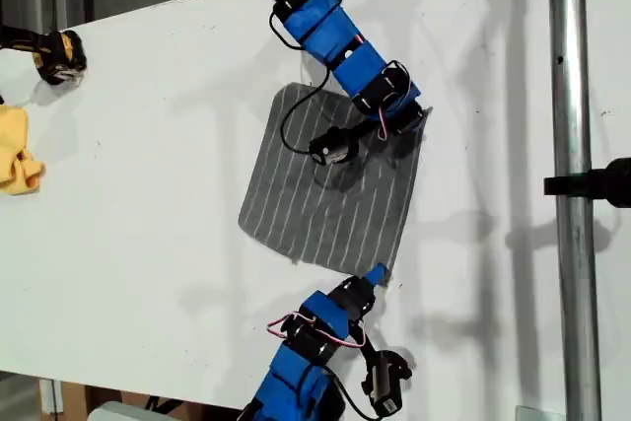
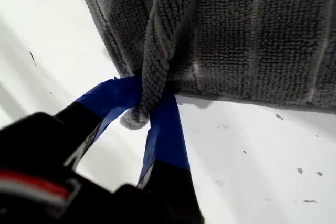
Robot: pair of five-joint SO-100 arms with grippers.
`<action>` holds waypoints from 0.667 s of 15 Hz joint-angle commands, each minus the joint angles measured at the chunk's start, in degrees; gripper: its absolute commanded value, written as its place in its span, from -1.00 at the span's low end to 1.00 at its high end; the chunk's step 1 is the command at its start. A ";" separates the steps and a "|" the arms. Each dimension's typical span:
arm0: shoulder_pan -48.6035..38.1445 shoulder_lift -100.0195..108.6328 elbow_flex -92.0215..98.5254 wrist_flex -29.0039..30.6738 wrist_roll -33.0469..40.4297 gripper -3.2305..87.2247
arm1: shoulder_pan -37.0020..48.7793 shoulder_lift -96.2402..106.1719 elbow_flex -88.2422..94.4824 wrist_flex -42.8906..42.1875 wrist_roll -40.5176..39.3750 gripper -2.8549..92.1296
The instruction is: Grasp corners of a towel and fold twice.
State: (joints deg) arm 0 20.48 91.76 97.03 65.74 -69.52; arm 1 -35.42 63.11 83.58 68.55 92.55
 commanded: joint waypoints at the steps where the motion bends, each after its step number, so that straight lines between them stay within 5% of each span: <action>1: 0.35 -0.79 -3.52 2.46 -0.18 -0.32 | -0.18 1.49 -1.67 0.44 0.18 -0.94; 10: -2.99 -15.56 -3.43 -2.37 1.76 -0.31 | -0.35 1.67 -2.37 0.62 0.44 -0.94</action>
State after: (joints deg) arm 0 18.54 76.46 95.80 64.42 -68.12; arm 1 -35.42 63.02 83.23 68.64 92.55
